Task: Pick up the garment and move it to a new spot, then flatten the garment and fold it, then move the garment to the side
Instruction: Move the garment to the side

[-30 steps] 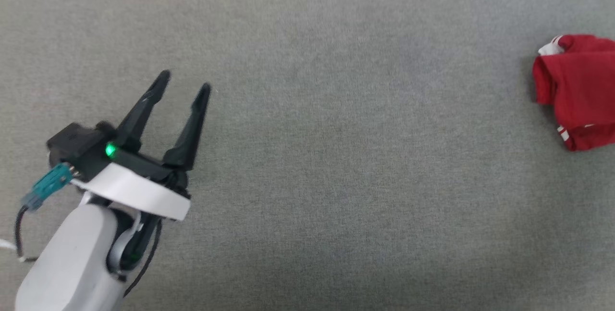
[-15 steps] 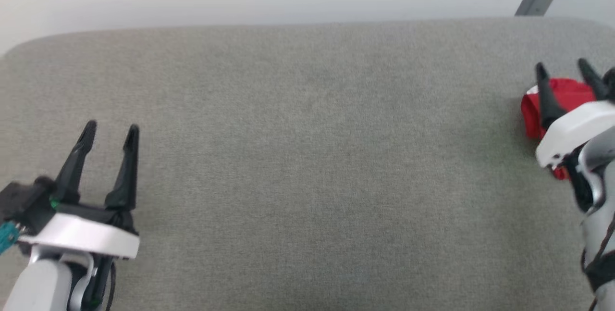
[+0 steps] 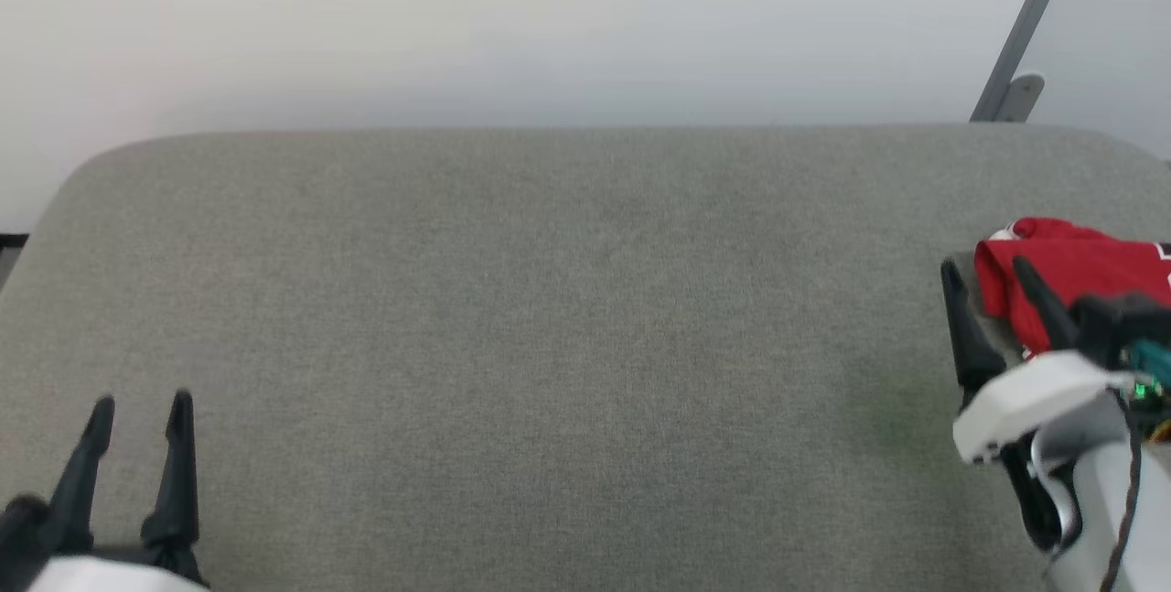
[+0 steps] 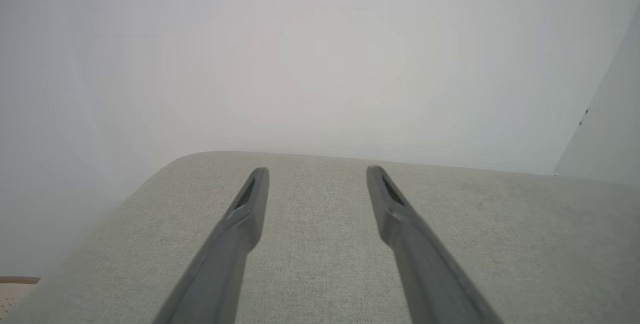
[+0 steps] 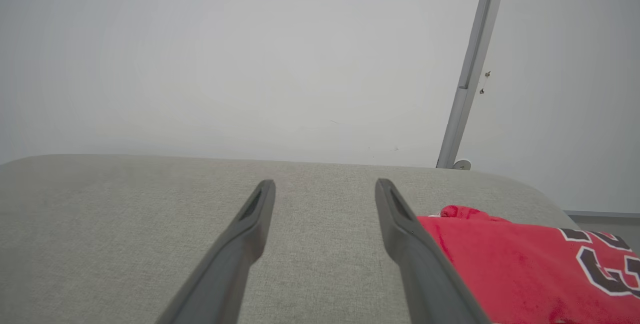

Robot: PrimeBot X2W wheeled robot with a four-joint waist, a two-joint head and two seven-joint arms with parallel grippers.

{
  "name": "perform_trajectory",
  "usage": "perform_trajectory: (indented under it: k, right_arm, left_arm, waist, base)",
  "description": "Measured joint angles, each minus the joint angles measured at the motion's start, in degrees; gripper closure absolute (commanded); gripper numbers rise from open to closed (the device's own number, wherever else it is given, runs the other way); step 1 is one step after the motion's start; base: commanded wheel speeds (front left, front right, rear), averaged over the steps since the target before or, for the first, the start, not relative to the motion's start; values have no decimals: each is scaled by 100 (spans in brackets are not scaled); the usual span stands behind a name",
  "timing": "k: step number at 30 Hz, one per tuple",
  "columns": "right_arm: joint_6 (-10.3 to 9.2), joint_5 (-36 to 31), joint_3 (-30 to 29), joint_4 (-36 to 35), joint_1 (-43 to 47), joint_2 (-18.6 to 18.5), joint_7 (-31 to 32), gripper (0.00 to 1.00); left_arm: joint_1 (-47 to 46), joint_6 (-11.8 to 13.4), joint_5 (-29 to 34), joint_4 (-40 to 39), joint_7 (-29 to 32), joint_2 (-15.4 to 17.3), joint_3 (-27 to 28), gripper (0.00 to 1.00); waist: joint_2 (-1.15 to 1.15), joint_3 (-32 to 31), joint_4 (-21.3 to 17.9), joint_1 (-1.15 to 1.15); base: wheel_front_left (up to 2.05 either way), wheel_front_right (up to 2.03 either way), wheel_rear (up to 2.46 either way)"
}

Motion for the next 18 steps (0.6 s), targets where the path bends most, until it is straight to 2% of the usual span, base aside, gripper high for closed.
perform_trajectory:
  k: [9, 18]
  right_arm:
    - [0, 32, -303, -320, 954, 179, -318, 0]
    - [-1, -32, -590, -659, 1686, 413, -374, 0]
  left_arm:
    - [716, 0, 0, -233, 0, -151, 183, 0]
    - [1110, 0, 4, -344, 0, -283, 197, 0]
  waist:
    - [0, -321, 23, 0]
    - [0, -509, 3, 0]
  base:
    - [0, 0, 0]
    - [0, 0, 0]
